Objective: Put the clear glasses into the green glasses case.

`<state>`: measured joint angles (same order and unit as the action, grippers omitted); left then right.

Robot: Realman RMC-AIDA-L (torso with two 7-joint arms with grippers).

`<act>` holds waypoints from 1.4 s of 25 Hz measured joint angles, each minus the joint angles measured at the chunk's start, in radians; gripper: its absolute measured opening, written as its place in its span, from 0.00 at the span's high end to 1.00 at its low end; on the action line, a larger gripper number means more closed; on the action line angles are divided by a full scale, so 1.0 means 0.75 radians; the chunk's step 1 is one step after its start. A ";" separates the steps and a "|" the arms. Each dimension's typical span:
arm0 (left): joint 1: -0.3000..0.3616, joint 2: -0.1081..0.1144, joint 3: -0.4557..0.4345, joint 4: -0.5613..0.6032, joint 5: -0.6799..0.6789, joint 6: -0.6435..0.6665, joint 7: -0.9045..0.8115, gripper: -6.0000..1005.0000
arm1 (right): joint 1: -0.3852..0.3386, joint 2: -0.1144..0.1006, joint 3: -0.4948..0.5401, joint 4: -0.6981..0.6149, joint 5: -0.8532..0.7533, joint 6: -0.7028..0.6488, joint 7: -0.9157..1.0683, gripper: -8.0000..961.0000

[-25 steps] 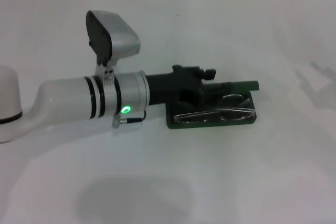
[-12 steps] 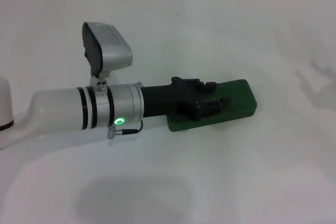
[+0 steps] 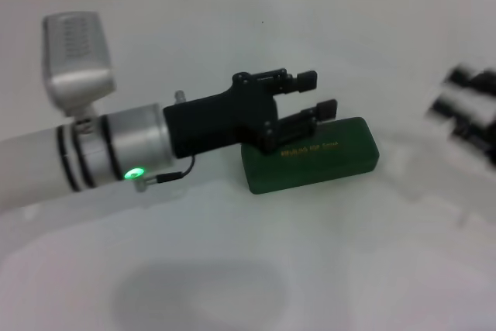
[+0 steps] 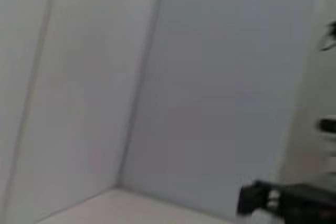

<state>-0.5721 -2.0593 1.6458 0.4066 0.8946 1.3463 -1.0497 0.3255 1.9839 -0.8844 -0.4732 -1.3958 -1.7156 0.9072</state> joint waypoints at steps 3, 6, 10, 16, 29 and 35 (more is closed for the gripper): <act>0.041 0.027 -0.010 0.026 0.030 0.133 0.053 0.44 | 0.066 -0.017 -0.079 -0.018 -0.084 -0.084 0.009 0.44; 0.091 0.046 -0.034 0.045 0.039 0.176 0.085 0.43 | 0.099 -0.010 -0.081 -0.017 -0.101 -0.099 0.032 0.44; 0.165 0.053 -0.082 0.056 0.042 0.188 0.129 0.43 | 0.114 0.003 -0.083 -0.023 -0.102 -0.076 0.042 0.43; 0.211 0.053 -0.101 0.059 0.043 0.199 0.201 0.24 | 0.125 0.014 -0.082 -0.020 -0.102 -0.046 0.037 0.18; 0.220 0.043 -0.102 0.057 0.057 0.201 0.250 0.11 | 0.155 0.037 -0.091 -0.013 -0.153 -0.009 0.026 0.09; 0.221 0.044 -0.103 0.050 0.051 0.201 0.259 0.11 | 0.151 0.038 -0.092 -0.013 -0.148 -0.009 0.024 0.09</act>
<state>-0.4067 -2.0266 1.5683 0.4443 0.9328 1.4972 -0.8551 0.4389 2.0124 -0.9535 -0.4827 -1.5067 -1.7224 0.9254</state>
